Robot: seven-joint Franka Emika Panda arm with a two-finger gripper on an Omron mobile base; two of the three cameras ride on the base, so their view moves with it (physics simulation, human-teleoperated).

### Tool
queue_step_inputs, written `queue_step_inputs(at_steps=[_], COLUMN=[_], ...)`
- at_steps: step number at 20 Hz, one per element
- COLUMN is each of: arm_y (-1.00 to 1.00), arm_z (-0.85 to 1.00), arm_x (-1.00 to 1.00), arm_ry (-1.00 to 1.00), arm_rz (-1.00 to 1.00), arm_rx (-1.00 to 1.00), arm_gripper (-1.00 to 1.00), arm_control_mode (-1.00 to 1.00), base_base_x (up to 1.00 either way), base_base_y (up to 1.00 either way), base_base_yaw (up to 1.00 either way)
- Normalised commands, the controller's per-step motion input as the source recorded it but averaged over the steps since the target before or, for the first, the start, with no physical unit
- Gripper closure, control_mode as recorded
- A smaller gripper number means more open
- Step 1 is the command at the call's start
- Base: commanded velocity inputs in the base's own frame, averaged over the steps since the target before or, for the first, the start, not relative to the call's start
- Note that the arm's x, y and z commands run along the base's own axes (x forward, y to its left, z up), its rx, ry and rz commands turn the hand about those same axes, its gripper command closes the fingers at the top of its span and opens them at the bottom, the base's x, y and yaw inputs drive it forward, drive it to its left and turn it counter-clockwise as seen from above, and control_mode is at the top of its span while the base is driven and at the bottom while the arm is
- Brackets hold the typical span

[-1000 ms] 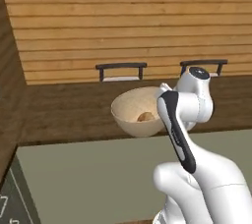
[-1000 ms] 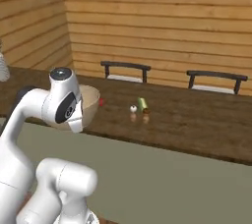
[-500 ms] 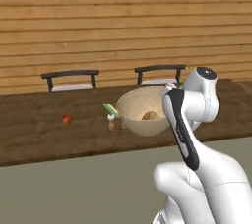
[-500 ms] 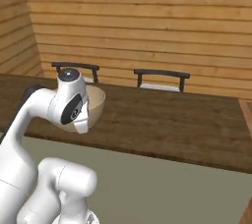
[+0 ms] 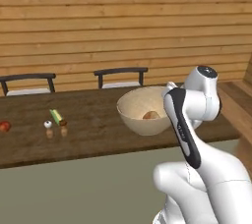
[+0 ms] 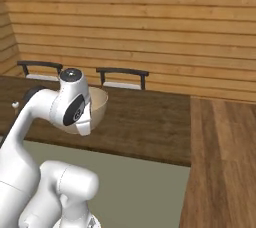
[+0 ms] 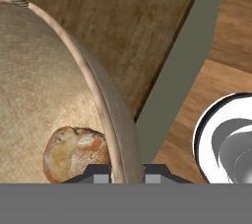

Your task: Open the cabinet, pick up the bread from the cabinet and place it in the basket. Then move the basket to the dining counter.

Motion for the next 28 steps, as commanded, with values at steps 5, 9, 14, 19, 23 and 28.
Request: queue_step_inputs(at_steps=[5,9,14,19,23,28], arm_y=[0.00,0.00,0.00,0.00,0.00,-0.02], arm_z=[0.00,0.00,0.00,0.00,-0.03,-0.19], arm_x=[0.00,0.00,0.00,0.00,0.42,0.69], arm_ry=[0.00,0.00,0.00,0.00,0.00,0.00], arm_rz=[0.00,0.00,0.00,0.00,0.03,0.09], arm_rx=[0.00,0.00,0.00,0.00,0.00,0.02], arm_gripper=[1.00,1.00,1.00,1.00,1.00,1.00], arm_control_mode=[1.00,1.00,1.00,1.00,-1.00,-1.00], base_base_x=[0.26,0.24,0.44,0.37,0.10,0.00], base_base_y=[-0.21,0.05,0.10,0.02,0.00,0.00], base_base_yaw=[0.04,0.04,0.04,0.00,0.00,0.00])
